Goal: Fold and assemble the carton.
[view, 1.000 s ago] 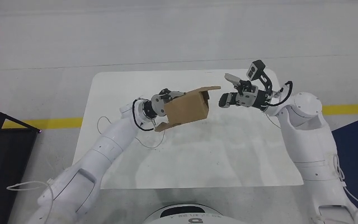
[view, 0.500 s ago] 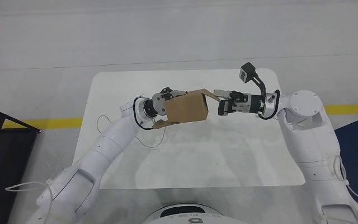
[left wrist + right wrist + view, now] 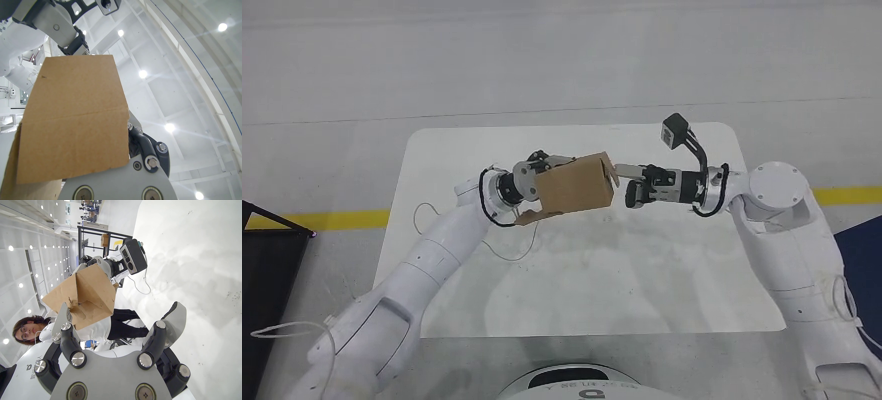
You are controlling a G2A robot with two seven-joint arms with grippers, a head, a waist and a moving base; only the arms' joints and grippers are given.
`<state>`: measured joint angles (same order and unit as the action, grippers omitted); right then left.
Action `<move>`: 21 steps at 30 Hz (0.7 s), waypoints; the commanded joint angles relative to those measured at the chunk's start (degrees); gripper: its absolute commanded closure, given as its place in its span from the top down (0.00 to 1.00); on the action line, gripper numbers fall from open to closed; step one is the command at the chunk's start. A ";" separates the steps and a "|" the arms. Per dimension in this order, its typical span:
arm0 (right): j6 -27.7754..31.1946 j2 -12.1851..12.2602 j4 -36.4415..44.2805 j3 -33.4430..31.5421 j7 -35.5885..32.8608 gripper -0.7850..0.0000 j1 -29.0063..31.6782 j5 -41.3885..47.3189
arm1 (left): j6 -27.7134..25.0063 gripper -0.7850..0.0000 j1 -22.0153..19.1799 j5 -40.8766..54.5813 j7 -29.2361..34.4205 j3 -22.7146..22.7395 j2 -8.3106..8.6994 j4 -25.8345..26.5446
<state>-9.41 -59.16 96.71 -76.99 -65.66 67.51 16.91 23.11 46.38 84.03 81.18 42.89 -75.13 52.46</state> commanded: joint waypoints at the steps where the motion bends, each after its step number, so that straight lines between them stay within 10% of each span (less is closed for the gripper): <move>1: -0.14 -0.01 0.02 0.54 0.08 1.00 -0.36 -0.22 | 0.01 0.00 -0.30 0.10 -0.01 -0.03 -0.02 -0.21; 21: -1.26 -0.25 -0.62 5.64 2.39 1.00 -3.59 -0.43 | -0.65 0.00 -2.23 1.52 0.65 -1.37 -0.80 -2.49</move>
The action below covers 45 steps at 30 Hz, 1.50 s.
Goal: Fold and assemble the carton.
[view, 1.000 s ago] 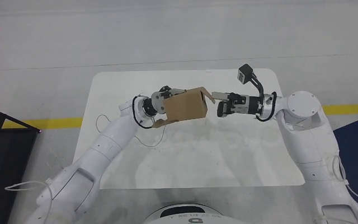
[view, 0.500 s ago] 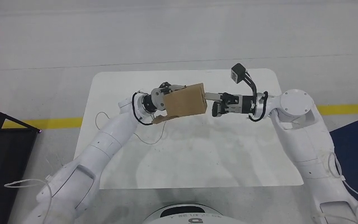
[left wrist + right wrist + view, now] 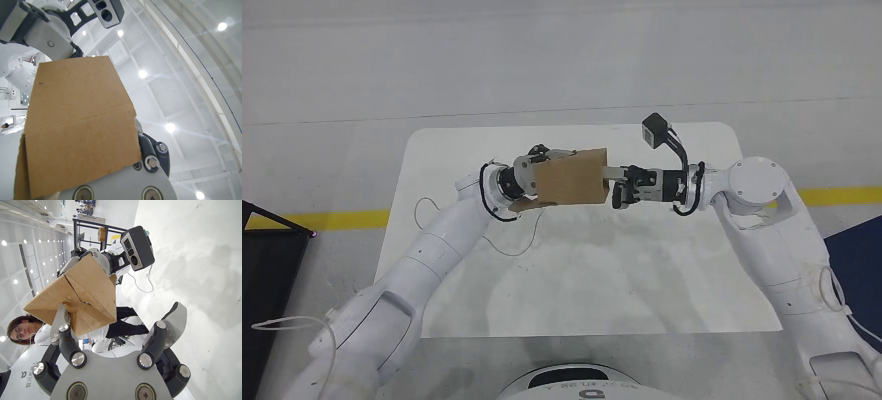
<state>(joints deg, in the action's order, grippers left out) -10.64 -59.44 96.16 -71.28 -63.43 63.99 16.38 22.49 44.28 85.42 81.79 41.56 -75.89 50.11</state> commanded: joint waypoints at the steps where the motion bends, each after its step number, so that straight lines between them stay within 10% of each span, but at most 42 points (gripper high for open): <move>1: 0.00 0.05 -0.10 -0.20 0.26 1.00 -0.05 0.22 | -0.07 0.00 -0.20 0.25 0.07 -0.06 -0.06 -0.22; 15: 4.57 1.38 0.93 -10.18 2.33 1.00 6.89 7.84 | 0.14 0.00 -0.61 1.70 -0.13 -0.05 0.53 -0.43; 45: 4.39 1.32 1.49 -4.76 2.61 1.00 2.95 3.28 | 2.55 0.00 3.26 -0.52 -2.54 3.08 1.35 4.55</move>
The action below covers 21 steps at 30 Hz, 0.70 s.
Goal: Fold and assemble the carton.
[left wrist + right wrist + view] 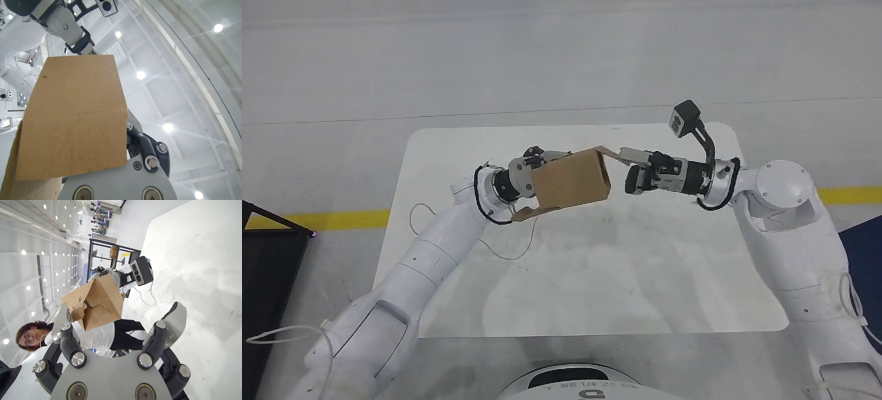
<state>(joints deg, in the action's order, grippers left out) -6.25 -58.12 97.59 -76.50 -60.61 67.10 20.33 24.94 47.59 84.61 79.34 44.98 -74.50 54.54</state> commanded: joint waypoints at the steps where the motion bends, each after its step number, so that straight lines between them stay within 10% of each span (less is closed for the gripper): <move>1: -0.05 0.00 0.10 0.78 -0.28 1.00 -0.29 -1.18 | 0.12 0.00 -0.07 0.67 -0.12 -0.58 -0.06 0.26; 21: -2.24 -0.33 2.48 6.40 3.07 1.00 -2.80 -6.36 | -0.85 0.00 -3.91 5.11 0.85 -5.14 -0.36 -2.07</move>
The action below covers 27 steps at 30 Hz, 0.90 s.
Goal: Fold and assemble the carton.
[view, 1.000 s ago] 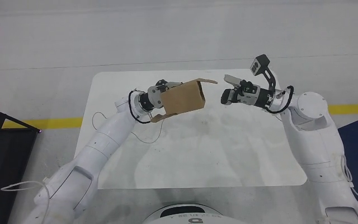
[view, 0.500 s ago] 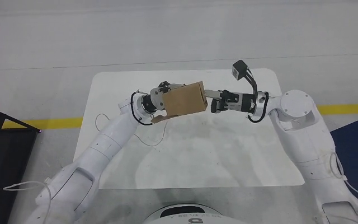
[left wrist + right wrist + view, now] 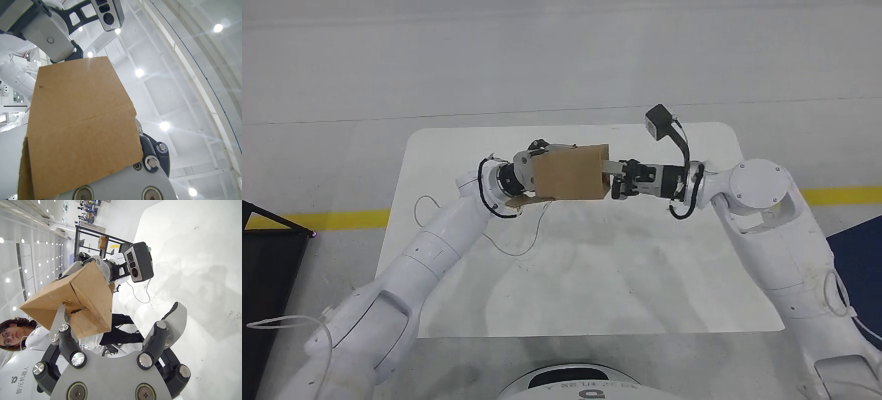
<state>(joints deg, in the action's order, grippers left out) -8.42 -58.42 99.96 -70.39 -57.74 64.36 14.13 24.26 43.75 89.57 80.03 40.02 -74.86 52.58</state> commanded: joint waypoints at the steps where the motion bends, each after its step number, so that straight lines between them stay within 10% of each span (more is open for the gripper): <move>1: -0.06 -0.05 0.19 0.47 0.37 1.00 -0.12 -0.21 | -0.24 0.00 -0.17 0.27 0.24 -0.35 -0.01 -0.21; 27: 6.34 1.81 1.98 -15.27 1.68 1.00 10.25 11.53 | -1.43 0.00 -0.78 6.29 1.44 -3.50 0.40 -1.55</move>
<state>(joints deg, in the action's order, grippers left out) -2.21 -56.62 101.96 -85.51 -56.05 74.47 25.40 22.79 43.12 95.81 81.50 36.64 -74.46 51.40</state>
